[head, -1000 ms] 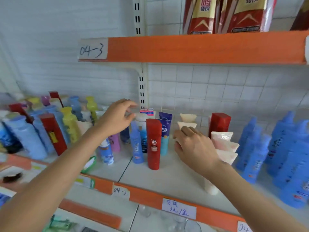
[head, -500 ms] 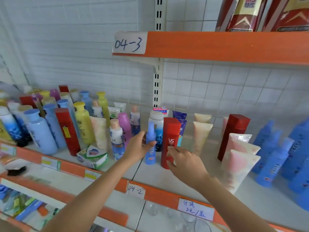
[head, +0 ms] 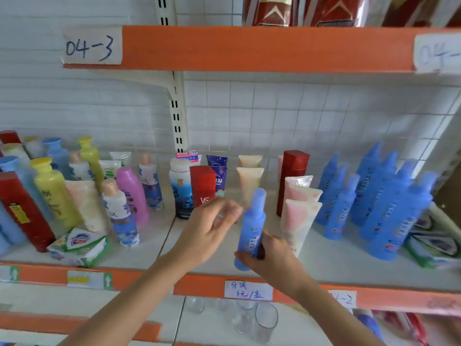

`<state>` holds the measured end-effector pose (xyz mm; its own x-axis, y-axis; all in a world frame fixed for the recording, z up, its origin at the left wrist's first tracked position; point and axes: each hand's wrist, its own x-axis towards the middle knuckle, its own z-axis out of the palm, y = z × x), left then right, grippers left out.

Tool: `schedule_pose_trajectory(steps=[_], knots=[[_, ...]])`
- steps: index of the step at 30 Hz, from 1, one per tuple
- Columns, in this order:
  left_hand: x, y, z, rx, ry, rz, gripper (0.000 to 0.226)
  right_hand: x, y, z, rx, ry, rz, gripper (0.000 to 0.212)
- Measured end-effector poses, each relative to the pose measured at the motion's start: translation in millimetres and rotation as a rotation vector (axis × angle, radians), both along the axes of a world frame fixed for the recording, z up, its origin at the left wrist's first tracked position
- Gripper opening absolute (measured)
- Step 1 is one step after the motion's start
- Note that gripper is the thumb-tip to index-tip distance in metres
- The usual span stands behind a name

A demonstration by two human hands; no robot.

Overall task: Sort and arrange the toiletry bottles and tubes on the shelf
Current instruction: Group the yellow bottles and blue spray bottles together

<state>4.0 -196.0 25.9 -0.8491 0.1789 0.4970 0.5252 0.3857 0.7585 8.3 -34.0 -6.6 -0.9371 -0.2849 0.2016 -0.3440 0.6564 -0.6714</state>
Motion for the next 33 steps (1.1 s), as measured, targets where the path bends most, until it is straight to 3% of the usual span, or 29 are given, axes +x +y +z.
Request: schedule_pose_trajectory(steps=[4,9,14,33], knots=[[-20,35,-19,-0.095,0.027,-0.011,0.017,15,55,0,0.028,-0.016,-0.129,0.039],[-38,78,-54,-0.165,-0.062,0.059,0.048,13,118,-3,-0.015,-0.049,-0.32,0.026],[-47,100,-70,-0.15,-0.194,0.062,0.051,-20,167,-21,-0.024,-0.107,-0.515,0.036],[-47,122,-67,-0.166,-0.222,0.054,0.04,-46,184,-27,0.011,-0.17,-0.467,0.043]])
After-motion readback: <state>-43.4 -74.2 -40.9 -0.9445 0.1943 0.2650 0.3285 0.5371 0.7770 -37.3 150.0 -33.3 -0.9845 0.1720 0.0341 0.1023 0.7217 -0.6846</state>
